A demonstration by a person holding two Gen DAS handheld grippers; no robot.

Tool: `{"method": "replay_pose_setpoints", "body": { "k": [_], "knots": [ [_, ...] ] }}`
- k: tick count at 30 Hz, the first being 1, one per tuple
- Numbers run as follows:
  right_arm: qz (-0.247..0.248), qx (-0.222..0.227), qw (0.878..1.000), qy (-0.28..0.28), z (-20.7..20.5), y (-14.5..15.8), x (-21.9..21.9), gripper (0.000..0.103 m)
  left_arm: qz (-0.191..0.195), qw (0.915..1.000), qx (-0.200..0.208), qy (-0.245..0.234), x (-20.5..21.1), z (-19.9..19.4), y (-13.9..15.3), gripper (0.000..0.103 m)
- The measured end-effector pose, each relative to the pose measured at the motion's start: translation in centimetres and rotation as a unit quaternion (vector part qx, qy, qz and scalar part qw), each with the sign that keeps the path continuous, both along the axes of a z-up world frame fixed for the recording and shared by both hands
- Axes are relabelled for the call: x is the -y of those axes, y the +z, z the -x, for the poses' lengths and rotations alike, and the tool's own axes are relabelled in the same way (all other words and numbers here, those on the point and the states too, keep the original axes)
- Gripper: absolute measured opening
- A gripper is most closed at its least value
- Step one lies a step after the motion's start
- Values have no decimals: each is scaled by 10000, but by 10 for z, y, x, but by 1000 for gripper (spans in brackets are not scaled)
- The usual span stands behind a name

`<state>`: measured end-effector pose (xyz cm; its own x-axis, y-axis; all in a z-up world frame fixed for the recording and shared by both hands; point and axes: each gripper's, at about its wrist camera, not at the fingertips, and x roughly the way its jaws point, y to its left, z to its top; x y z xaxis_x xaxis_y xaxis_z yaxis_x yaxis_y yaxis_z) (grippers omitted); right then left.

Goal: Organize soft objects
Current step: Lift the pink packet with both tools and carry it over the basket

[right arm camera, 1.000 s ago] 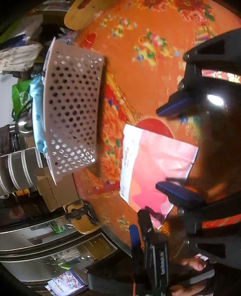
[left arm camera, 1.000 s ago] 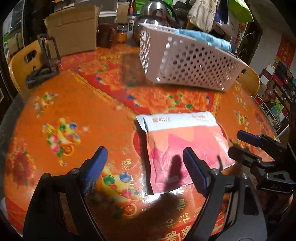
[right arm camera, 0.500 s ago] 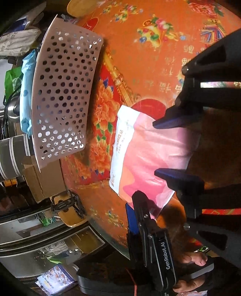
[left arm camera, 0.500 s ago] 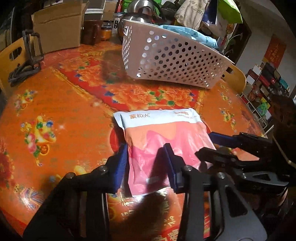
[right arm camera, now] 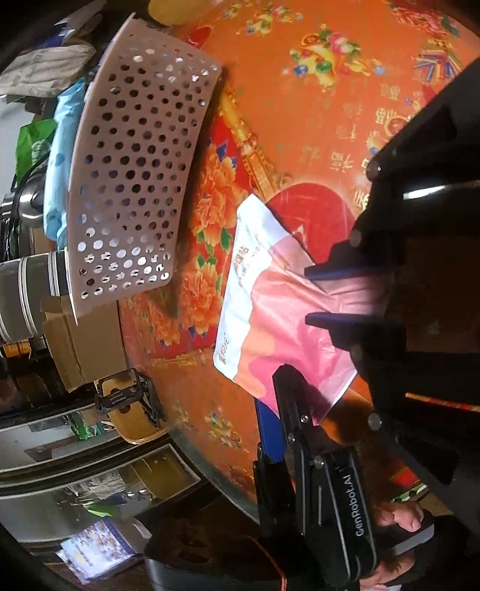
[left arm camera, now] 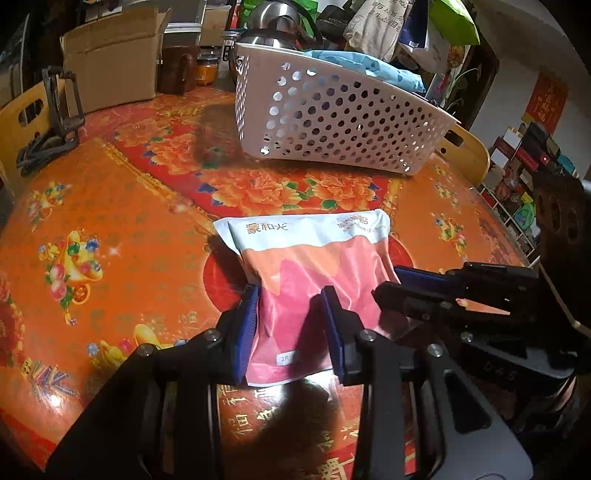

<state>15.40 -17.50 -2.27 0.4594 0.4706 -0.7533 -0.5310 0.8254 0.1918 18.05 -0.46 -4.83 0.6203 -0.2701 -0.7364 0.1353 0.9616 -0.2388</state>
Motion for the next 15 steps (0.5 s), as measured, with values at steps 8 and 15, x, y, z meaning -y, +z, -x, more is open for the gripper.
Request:
{"method": "replay_pose_setpoints", "body": {
  "k": [8,15],
  "knots": [
    [-104,118,9998,-137,6,4,12,11,101,9997,217,-11,-3,9,10,16],
    [-210,504,9983,-204,20,34,26,10,99,9982,596,-60,3,23,38,16]
  ]
}}
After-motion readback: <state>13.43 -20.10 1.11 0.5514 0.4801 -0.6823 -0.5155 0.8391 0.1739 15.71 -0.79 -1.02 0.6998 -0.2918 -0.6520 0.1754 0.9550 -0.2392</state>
